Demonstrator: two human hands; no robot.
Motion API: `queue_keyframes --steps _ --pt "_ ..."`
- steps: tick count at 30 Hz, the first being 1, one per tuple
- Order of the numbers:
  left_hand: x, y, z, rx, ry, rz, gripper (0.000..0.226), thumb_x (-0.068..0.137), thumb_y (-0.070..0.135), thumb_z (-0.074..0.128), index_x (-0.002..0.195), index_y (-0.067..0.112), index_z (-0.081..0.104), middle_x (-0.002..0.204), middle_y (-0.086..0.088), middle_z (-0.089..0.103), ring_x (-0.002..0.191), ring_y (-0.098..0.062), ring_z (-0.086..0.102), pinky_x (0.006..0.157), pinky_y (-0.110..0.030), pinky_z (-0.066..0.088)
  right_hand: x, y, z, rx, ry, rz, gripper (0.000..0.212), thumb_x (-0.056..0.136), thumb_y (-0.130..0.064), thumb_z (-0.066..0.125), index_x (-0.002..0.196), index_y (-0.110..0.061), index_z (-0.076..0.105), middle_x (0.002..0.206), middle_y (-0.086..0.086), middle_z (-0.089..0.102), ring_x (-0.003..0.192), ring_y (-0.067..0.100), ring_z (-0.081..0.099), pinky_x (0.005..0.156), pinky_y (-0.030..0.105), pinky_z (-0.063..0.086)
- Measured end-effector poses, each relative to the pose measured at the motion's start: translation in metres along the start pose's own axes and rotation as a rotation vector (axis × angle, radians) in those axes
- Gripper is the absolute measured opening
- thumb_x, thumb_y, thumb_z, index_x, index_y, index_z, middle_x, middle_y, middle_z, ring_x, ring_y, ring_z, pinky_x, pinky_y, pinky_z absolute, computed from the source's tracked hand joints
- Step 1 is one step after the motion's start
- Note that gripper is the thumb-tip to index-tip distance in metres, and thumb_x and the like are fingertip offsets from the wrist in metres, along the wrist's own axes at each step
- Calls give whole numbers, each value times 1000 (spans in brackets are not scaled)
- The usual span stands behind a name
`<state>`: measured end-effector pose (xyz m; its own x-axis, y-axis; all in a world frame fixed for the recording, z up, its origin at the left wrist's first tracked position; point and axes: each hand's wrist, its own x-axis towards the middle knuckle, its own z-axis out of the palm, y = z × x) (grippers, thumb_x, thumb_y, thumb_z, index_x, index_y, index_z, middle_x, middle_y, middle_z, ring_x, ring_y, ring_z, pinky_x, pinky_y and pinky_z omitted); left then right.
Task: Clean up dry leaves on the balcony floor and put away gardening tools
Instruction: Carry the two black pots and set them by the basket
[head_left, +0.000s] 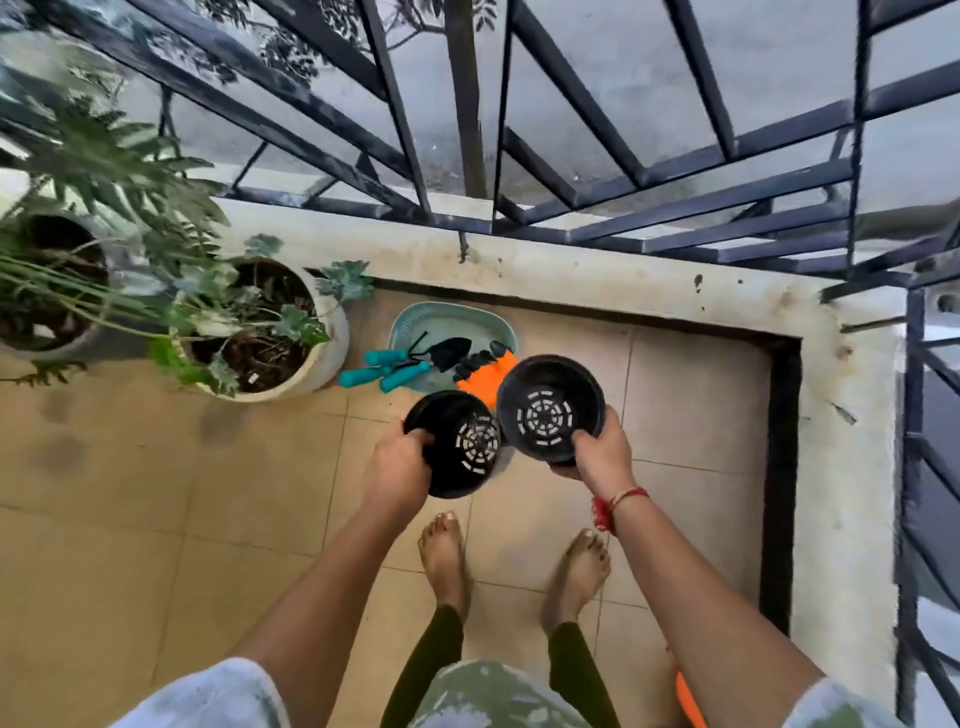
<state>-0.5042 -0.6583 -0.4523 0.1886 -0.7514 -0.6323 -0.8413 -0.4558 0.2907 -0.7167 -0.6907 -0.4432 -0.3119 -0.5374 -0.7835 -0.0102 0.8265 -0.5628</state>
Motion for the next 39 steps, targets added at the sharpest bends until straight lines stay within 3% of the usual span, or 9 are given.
queue_keyframes --steps 7,9,13,19,26,30,34,37,39 --pt "-7 -20 -6 -256 58 -169 35 94 35 51 106 9 70 116 -14 50 106 -32 54 93 -35 43 -14 6 24 -27 -44 -3 47 87 9 40 125 -18 46 113 3 49 93 28 54 49 36 56" --pt "-10 -29 -8 -285 76 -205 22 89 20 59 108 13 68 118 -11 50 105 -29 55 91 -32 42 -17 11 30 -13 -57 23 47 87 9 40 125 -18 45 112 3 48 95 29 53 50 37 56" --pt "-14 -43 -12 -335 137 -214 32 82 -6 51 95 18 68 104 -2 47 98 -24 55 82 -24 39 -13 21 31 33 -22 67 36 87 7 39 108 -21 48 110 9 51 95 36 56 47 38 56" --pt "-15 -43 -7 -337 161 -167 31 86 -4 50 104 16 66 110 -4 49 96 -19 52 80 -23 39 7 26 6 39 102 64 25 89 5 42 102 -14 49 112 17 51 94 38 53 60 48 53" --pt "11 2 37 -332 95 -135 45 83 -7 45 118 17 60 122 -9 51 108 -30 54 90 -36 45 59 43 -33 274 207 143 23 91 4 43 106 -14 46 123 24 49 96 44 55 39 31 52" --pt "36 33 71 -227 22 -111 47 82 -4 46 119 21 61 125 -6 50 111 -30 51 92 -36 43 77 51 -46 183 216 88 22 92 -1 45 106 -17 49 113 19 54 93 41 60 39 28 52" --pt "51 57 90 -98 -56 -179 37 95 27 40 119 8 60 130 -11 47 118 -35 42 99 -39 34 78 60 -52 14 158 -3 26 90 2 44 105 -19 49 108 11 53 89 28 57 47 30 54" --pt "58 60 95 -130 -100 -248 83 85 73 23 117 7 64 130 -14 49 126 -34 37 101 -43 32 74 66 -56 -98 149 -58 33 88 3 43 115 -15 51 107 7 55 89 27 59 49 31 55" --pt "59 61 90 -166 -68 -273 97 76 84 21 116 8 64 132 -12 47 125 -35 37 101 -45 35 72 68 -57 -143 141 -69 44 86 4 43 123 -17 50 109 5 56 90 27 60 51 32 56"
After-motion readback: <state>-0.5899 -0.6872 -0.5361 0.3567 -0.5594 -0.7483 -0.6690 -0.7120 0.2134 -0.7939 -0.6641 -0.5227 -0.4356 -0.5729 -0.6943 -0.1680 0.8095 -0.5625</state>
